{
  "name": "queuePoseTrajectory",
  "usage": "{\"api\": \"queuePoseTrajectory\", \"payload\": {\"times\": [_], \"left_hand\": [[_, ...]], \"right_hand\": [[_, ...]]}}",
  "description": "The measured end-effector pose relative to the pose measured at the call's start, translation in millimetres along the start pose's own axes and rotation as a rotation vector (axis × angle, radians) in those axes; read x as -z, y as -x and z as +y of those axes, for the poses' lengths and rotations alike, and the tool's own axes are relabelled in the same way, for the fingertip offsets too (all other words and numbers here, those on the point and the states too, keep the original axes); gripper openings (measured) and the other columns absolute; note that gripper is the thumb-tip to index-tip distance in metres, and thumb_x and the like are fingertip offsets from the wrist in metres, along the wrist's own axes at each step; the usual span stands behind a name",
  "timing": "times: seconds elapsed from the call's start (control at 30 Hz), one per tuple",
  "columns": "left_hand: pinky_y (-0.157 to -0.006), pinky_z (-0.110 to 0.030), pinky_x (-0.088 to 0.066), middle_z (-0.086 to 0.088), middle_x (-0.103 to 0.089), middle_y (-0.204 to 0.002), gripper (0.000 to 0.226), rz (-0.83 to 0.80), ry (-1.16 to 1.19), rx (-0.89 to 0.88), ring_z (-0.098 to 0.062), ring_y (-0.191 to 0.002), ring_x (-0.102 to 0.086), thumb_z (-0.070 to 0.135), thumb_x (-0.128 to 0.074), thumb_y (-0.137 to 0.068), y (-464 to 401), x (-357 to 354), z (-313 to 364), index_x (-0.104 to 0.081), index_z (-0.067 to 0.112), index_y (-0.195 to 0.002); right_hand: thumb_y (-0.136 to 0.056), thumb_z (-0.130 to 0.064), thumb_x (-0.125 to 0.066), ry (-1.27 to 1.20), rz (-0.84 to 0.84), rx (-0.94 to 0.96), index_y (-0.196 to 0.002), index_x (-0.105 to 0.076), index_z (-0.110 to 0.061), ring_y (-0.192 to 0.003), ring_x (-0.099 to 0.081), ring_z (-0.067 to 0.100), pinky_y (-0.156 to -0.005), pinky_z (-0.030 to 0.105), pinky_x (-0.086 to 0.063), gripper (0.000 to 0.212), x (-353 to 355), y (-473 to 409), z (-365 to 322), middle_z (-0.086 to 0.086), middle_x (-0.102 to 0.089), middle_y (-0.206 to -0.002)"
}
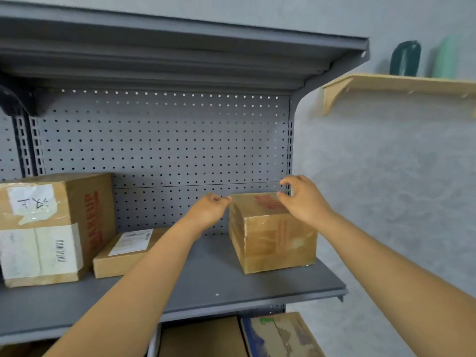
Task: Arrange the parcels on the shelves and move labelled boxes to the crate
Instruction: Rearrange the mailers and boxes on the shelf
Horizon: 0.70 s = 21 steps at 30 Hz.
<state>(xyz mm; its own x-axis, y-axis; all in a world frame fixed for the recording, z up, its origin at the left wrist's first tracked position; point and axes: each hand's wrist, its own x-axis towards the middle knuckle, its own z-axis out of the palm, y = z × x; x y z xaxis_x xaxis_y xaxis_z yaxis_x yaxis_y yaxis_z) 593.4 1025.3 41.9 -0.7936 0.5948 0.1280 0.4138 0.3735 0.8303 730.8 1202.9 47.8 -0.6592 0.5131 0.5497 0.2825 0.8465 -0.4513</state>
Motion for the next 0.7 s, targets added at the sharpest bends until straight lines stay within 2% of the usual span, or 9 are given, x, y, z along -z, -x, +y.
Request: {"api": "queuePoseTrajectory", "payload": {"times": [0.07,0.13,0.2,0.27,0.33,0.4,0.5,0.63,0.7], "left_hand": [[-0.092,-0.036,-0.041,0.004,-0.053,-0.109,0.044,0.001,0.065,0.060,-0.020,-0.103,-0.053,0.049,-0.042,-0.101,-1.5,-17.6,11.2,-0.043,0.021,-0.134],[-0.100,-0.041,-0.044,-0.004,-0.047,-0.140,0.059,-0.007,0.118,0.153,-0.027,-0.126,-0.049,0.053,-0.043,-0.099,-0.7,-31.8,17.0,-0.034,0.020,-0.147],[-0.099,-0.045,-0.046,-0.008,-0.042,-0.149,0.066,-0.026,0.169,0.230,-0.032,-0.131,-0.047,0.057,-0.046,-0.096,-2.2,-44.0,16.3,-0.035,0.020,-0.149],[-0.097,-0.047,-0.049,-0.011,-0.055,-0.135,0.060,-0.063,0.260,0.284,-0.033,-0.120,-0.056,0.056,-0.048,-0.096,-3.1,-53.8,12.7,-0.047,0.016,-0.140],[-0.096,-0.050,-0.052,-0.012,-0.064,-0.109,0.044,-0.067,0.378,0.296,-0.031,-0.100,-0.064,0.045,-0.048,-0.099,0.3,-60.9,11.6,-0.057,0.010,-0.125],[-0.093,-0.049,-0.054,-0.012,-0.063,-0.096,0.032,-0.042,0.451,0.278,-0.029,-0.090,-0.063,0.035,-0.048,-0.101,5.4,-61.9,12.8,-0.059,0.008,-0.116],[-0.093,-0.048,-0.054,-0.013,-0.062,-0.098,0.029,-0.037,0.509,0.217,-0.028,-0.091,-0.062,0.022,-0.050,-0.101,11.8,-50.0,10.5,-0.059,0.006,-0.122],[-0.090,-0.046,-0.055,-0.016,-0.065,-0.120,0.033,-0.046,0.587,0.141,-0.032,-0.105,-0.064,0.006,-0.052,-0.097,21.6,-32.3,-1.8,-0.056,0.010,-0.130],[-0.087,-0.045,-0.055,-0.016,-0.064,-0.125,0.041,-0.025,0.662,0.119,-0.034,-0.111,-0.063,-0.001,-0.054,-0.094,26.0,-27.7,-10.1,-0.052,0.012,-0.134]], "right_hand": [[-0.096,-0.034,-0.054,-0.074,-0.030,-0.098,-0.142,-0.044,-0.017,-0.128,-0.048,0.026,-0.099,0.034,-0.041,0.050,4.2,-3.2,28.9,0.010,-0.046,-0.142],[-0.097,-0.040,-0.052,-0.169,-0.108,-0.215,-0.147,-0.036,-0.015,-0.131,-0.047,0.028,-0.095,0.031,-0.039,0.058,6.2,-4.9,50.4,0.012,-0.045,-0.146],[-0.097,-0.049,-0.048,-0.277,-0.232,-0.357,-0.149,-0.033,-0.017,-0.129,-0.050,0.028,-0.096,0.033,-0.042,0.063,4.5,-4.1,65.0,0.009,-0.047,-0.146],[-0.095,-0.057,-0.045,-0.421,-0.358,-0.472,-0.143,-0.042,-0.021,-0.121,-0.055,0.026,-0.100,0.041,-0.047,0.060,-0.4,-1.6,74.0,0.005,-0.055,-0.137],[-0.094,-0.058,-0.045,-0.581,-0.413,-0.526,-0.133,-0.051,-0.022,-0.108,-0.062,0.025,-0.097,0.046,-0.051,0.053,-5.5,1.3,77.1,0.003,-0.064,-0.121],[-0.094,-0.053,-0.048,-0.666,-0.397,-0.509,-0.127,-0.054,-0.021,-0.101,-0.064,0.023,-0.092,0.045,-0.053,0.046,-6.6,2.7,77.2,0.003,-0.066,-0.112],[-0.094,-0.042,-0.056,-0.771,-0.387,-0.426,-0.126,-0.053,-0.020,-0.100,-0.065,0.023,-0.085,0.039,-0.055,0.039,-1.0,6.1,75.6,0.005,-0.067,-0.112],[-0.097,-0.040,-0.054,-0.839,-0.338,-0.323,-0.114,-0.058,-0.028,-0.108,-0.064,0.026,-0.099,0.047,-0.051,0.022,1.4,13.5,73.7,0.007,-0.065,-0.118],[-0.099,-0.042,-0.048,-0.852,-0.294,-0.269,-0.113,-0.060,-0.033,-0.109,-0.062,0.019,-0.099,0.044,-0.050,0.020,0.2,18.3,69.6,0.001,-0.066,-0.118]]}}
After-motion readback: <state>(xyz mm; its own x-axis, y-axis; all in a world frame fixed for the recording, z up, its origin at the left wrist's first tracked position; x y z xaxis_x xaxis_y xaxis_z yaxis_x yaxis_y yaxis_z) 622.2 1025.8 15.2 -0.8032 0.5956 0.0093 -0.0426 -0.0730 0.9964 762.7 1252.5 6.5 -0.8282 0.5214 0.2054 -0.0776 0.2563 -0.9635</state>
